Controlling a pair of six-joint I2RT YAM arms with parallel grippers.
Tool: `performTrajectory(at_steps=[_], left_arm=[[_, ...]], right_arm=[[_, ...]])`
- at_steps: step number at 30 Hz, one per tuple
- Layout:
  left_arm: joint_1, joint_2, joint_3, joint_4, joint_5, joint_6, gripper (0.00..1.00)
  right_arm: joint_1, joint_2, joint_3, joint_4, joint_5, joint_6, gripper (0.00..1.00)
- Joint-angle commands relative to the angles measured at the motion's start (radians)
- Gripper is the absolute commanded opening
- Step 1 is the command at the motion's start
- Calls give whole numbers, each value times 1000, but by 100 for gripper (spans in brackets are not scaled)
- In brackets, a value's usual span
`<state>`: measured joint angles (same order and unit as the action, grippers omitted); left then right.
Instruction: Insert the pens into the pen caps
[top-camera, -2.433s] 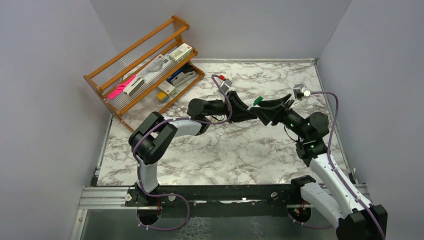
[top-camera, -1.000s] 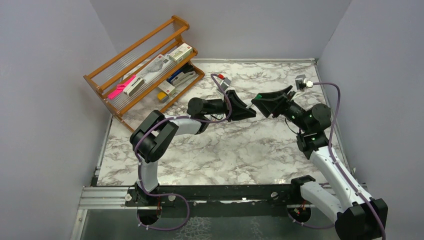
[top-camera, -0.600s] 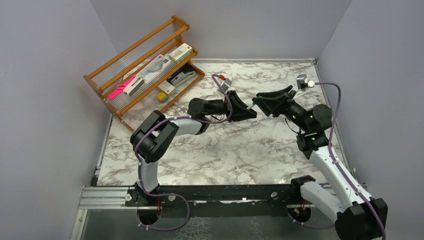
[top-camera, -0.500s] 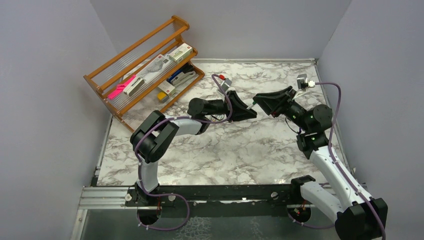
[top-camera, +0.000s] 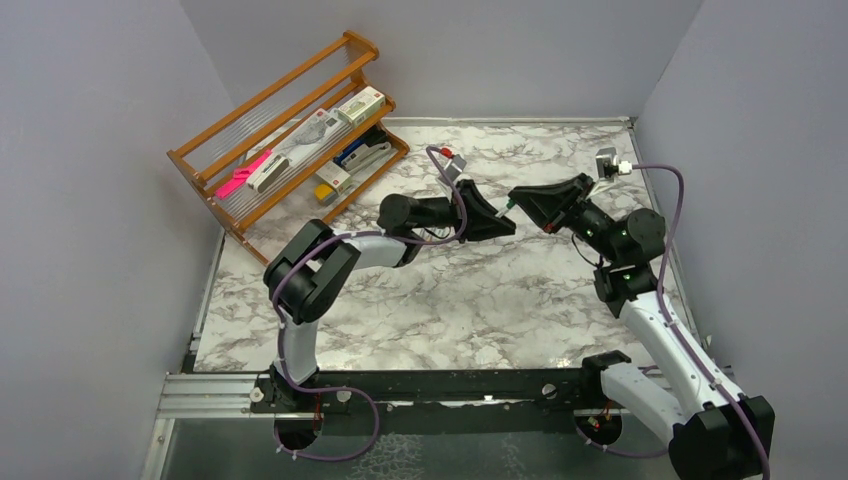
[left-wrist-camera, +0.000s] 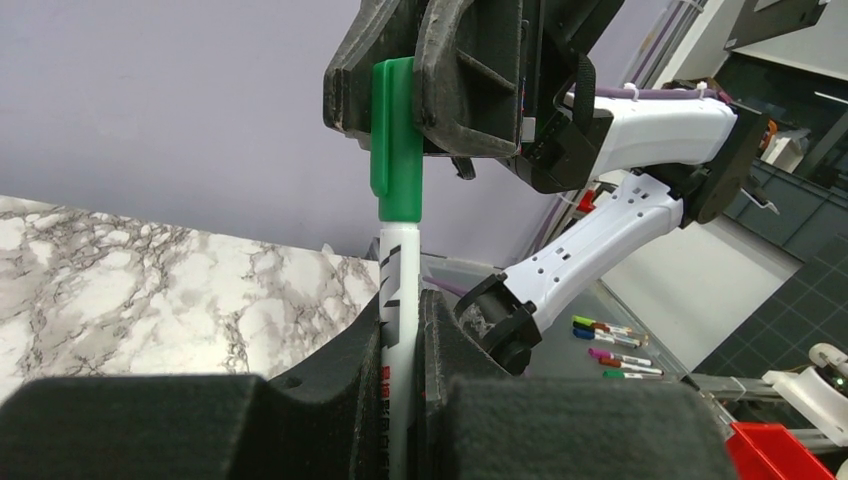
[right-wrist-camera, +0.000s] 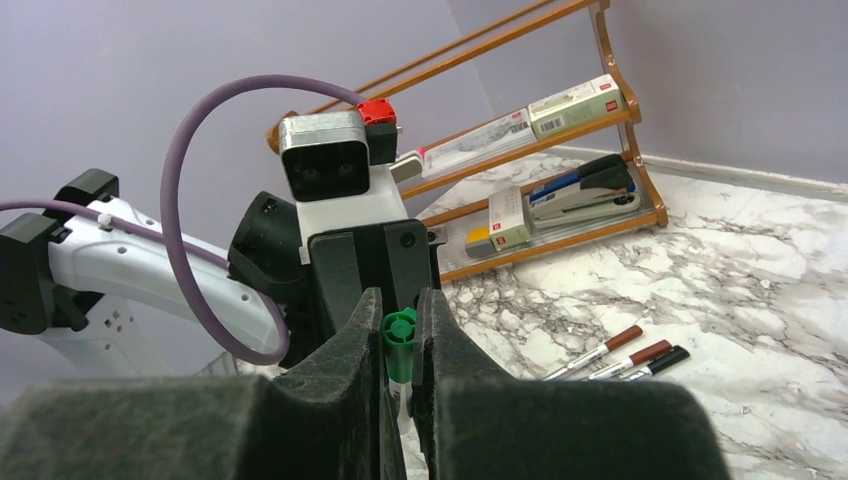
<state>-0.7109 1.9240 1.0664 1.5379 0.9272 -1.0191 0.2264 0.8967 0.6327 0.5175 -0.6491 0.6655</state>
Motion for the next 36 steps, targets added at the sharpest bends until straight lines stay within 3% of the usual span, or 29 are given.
performTrajectory(at_steps=[1,6,11,26,34,36], left_arm=[[-13,11,75,223,-16,-15,0],[-14,17,111,223,-16,-17,0],[-14,15,148,223,-20,-21,0],[-33,28,200,222,-20,-33,0],[-22,53,170,196,-20,4,0],[-4,85,137,212,-30,-2,0]], right_arm=[[5,23,-32,-96,-114,-18,1],[5,29,-94,-84,-148,9,1],[5,35,-189,34,-173,107,1],[18,139,-297,140,-207,129,1],[19,110,-290,130,-184,119,1],[19,72,-276,93,-136,114,6]])
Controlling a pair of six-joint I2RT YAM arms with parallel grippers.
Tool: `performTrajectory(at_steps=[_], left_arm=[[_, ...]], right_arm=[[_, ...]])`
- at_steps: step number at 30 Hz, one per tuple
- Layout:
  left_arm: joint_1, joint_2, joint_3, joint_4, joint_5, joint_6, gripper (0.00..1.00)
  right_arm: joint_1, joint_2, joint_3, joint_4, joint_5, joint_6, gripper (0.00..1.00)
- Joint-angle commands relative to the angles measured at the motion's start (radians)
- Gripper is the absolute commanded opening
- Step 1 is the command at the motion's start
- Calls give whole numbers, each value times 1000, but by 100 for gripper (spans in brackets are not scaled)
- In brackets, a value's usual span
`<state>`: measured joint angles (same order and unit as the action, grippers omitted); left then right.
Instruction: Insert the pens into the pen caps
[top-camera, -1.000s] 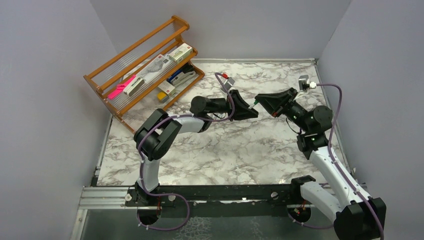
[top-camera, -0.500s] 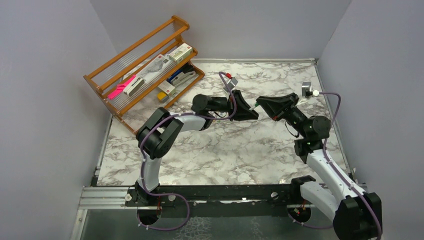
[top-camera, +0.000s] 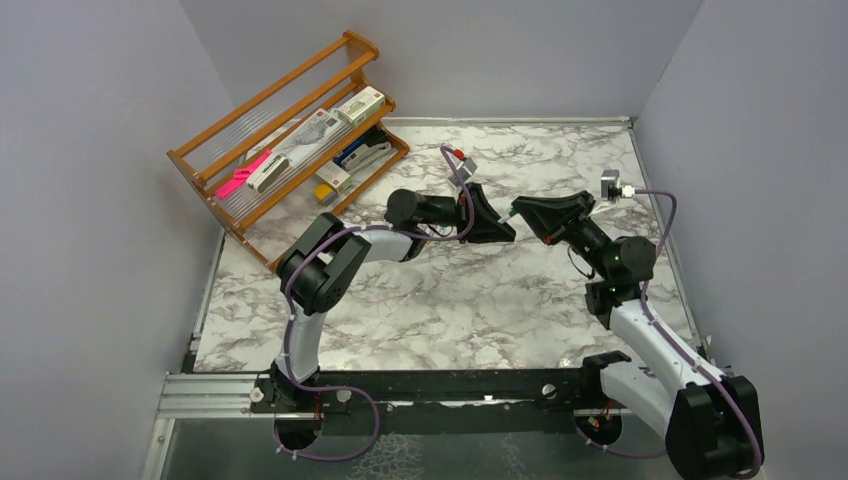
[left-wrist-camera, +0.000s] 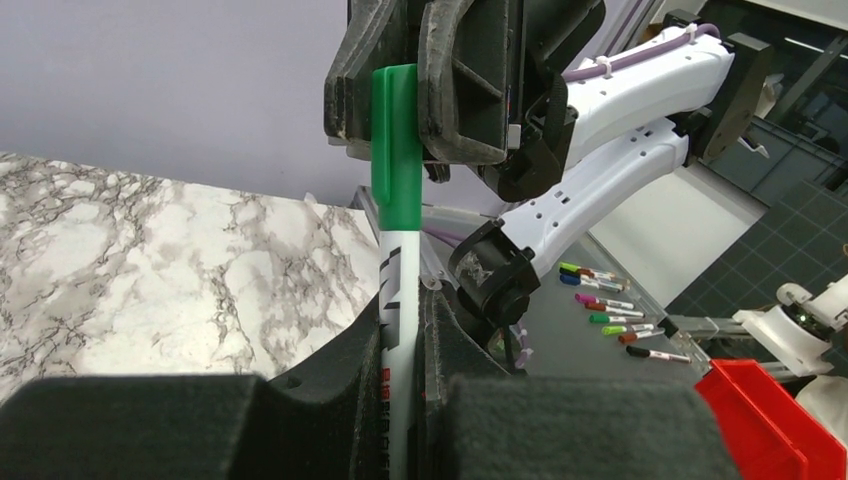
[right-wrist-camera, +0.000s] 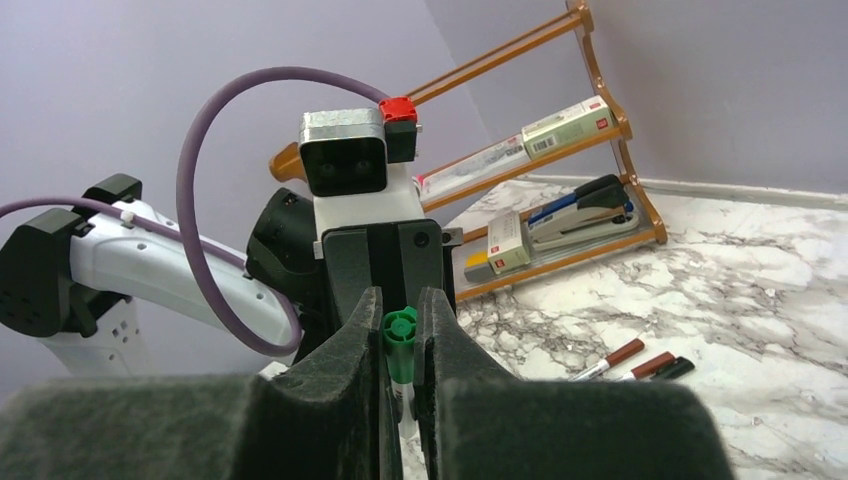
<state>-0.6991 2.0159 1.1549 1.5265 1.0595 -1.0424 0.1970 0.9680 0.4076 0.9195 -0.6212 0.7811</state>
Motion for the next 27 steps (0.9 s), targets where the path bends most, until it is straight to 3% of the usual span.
performTrajectory(at_steps=[1,5,11,19,23,25,27], left_arm=[[-4,10,34,233,-165,5,0],[33,37,-56,233,-184,35,0],[112,126,-104,160,-286,51,0],[116,67,-133,-547,-629,415,0],[44,-7,-52,-990,-1030,653,0],[0,-31,-16,-1098,-1202,731,0],[-19,-46,4,-1149,-1276,743,0]], right_arm=[[48,-16,-43,-324,-146,-12,11],[47,-99,-15,-423,-28,-68,35],[47,-210,-45,-519,165,-96,38],[47,-307,-116,-623,217,-102,37],[46,-322,-135,-652,230,-111,34],[47,-319,-142,-654,226,-111,33],[47,-315,-152,-646,220,-105,32]])
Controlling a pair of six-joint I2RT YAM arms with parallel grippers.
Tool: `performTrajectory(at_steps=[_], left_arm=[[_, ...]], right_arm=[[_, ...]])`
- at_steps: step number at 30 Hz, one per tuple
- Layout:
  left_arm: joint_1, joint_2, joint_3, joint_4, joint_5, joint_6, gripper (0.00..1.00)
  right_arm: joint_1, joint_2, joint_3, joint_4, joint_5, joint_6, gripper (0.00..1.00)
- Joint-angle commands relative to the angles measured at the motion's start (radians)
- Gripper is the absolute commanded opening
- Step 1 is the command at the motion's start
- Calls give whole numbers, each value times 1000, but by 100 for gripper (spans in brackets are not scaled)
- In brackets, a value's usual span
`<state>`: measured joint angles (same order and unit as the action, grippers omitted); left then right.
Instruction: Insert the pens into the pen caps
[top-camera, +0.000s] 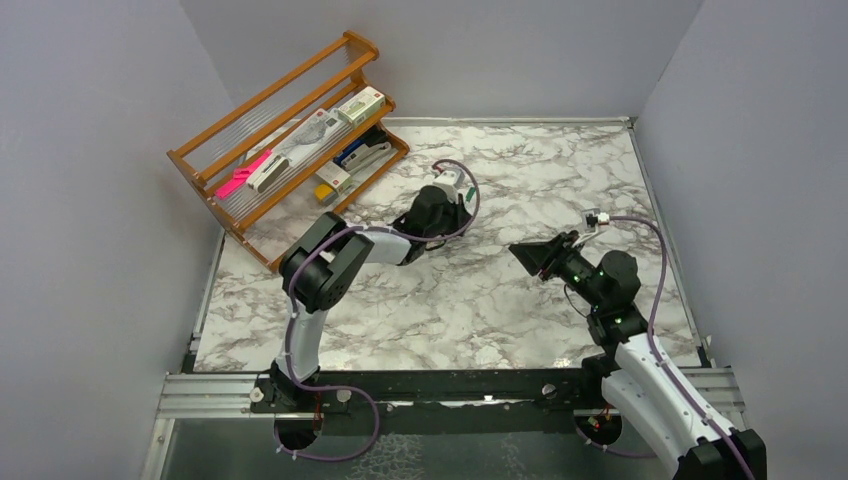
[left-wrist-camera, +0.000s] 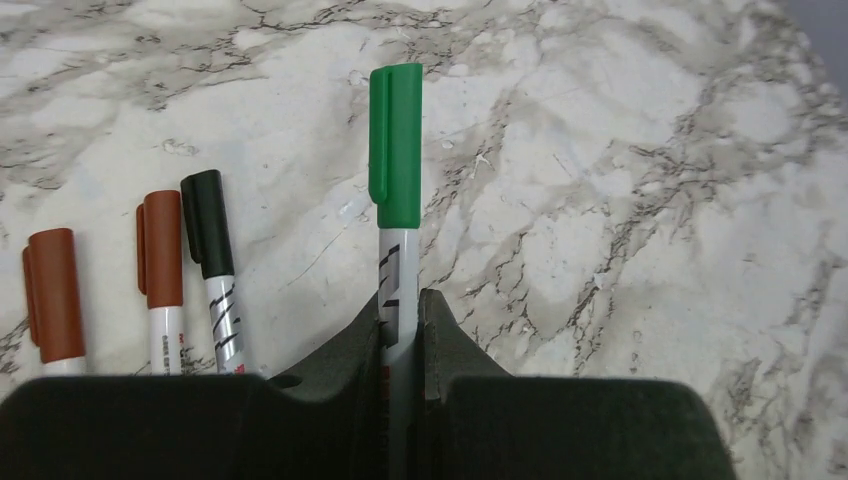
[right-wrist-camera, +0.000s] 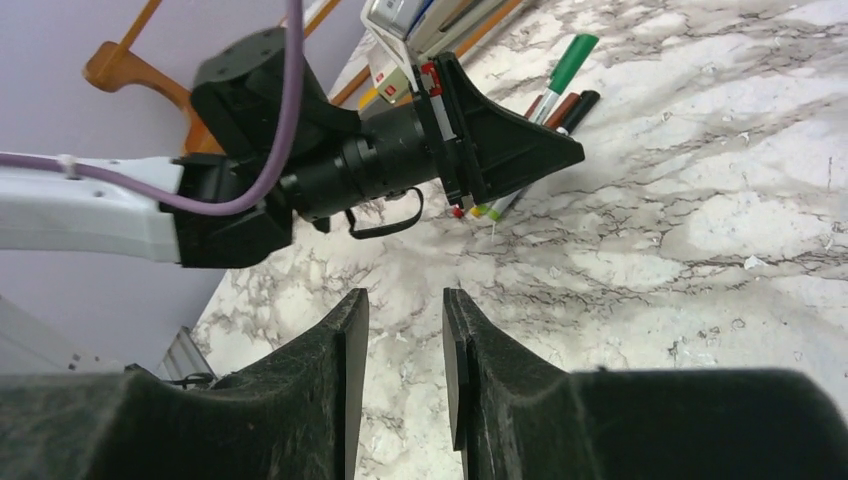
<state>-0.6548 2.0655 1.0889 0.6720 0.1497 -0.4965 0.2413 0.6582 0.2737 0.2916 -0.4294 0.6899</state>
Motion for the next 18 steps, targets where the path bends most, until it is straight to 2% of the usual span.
performTrajectory(at_steps=[1,4,13,18], left_arm=[[-68,-100,74,-305,-384,196,2],[-79,-89,99,-336,-432,202,11],[-80,-13,195,-476,-488,191,19],[-82,-11,205,-478,-483,207,29]], right_arm=[[3,-5,-27,-8,26,-7,31],[3,-17,-55,36,29,16,29],[3,-22,-61,24,32,11,28],[3,-9,-67,35,32,14,27]])
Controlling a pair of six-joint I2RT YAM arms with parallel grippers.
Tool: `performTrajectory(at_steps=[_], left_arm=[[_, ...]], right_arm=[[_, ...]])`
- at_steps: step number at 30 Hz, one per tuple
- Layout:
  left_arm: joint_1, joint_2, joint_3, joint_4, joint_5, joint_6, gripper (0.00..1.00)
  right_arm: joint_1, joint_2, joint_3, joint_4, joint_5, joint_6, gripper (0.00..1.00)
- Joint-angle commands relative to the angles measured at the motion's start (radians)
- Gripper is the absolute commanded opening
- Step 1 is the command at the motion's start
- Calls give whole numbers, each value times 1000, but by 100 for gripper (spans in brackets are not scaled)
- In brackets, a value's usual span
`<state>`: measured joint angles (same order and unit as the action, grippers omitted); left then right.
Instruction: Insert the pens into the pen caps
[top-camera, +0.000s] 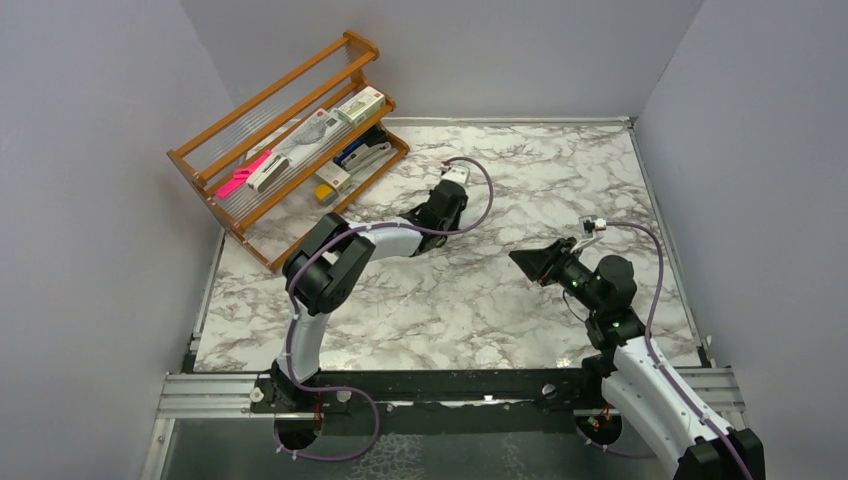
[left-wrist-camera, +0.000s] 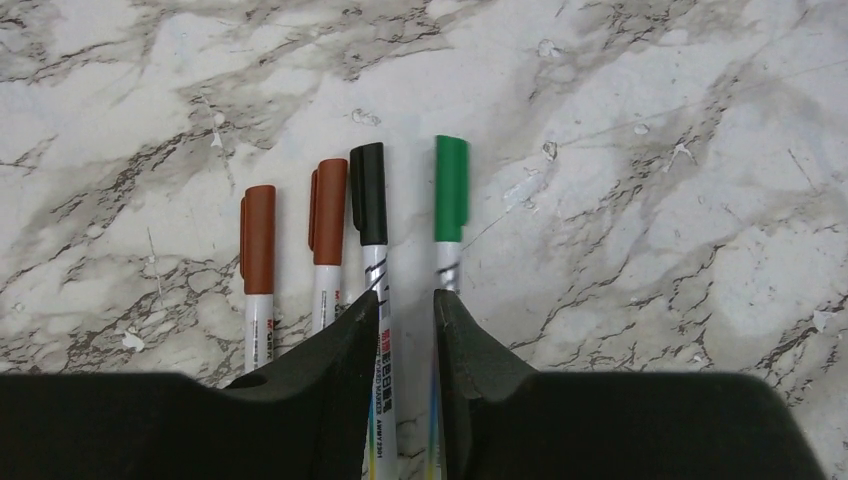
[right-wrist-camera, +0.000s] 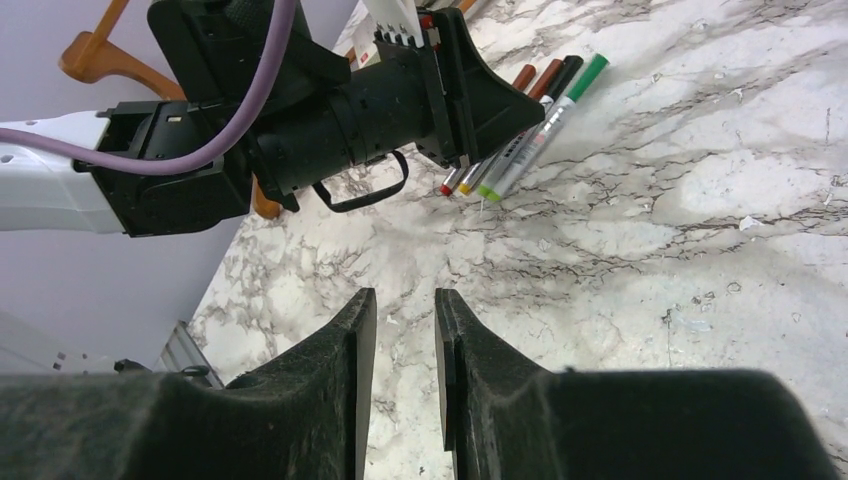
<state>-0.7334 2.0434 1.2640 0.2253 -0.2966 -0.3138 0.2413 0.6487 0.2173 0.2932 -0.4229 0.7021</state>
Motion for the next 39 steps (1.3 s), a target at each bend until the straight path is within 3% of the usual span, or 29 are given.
performTrajectory(at_steps=[1,10,17,22,24,26,29,31,39], left_arm=[[-3,11,29,-30,-35,24,31],[-3,-37,-16,19,-17,16,35],[-18,-204,-169,235,62,79,42],[-20,-334,-266,345,205,77,43],[-19,-394,-276,350,220,20,54],[-15,-433,-290,348,224,-49,75],[-11,-505,-320,350,274,-52,83],[-12,-553,-344,350,259,-49,94],[-12,-652,-420,355,207,-17,99]], right_arm=[[3,4,-12,41,23,4,27],[3,17,-17,44,39,5,27],[3,209,84,-139,113,-66,27],[3,246,72,-119,138,-79,26],[3,233,54,-103,157,-79,26],[3,226,51,-110,171,-96,27],[3,247,82,-186,210,-128,30],[3,264,104,-222,227,-149,32],[3,269,137,-231,253,-162,34]])
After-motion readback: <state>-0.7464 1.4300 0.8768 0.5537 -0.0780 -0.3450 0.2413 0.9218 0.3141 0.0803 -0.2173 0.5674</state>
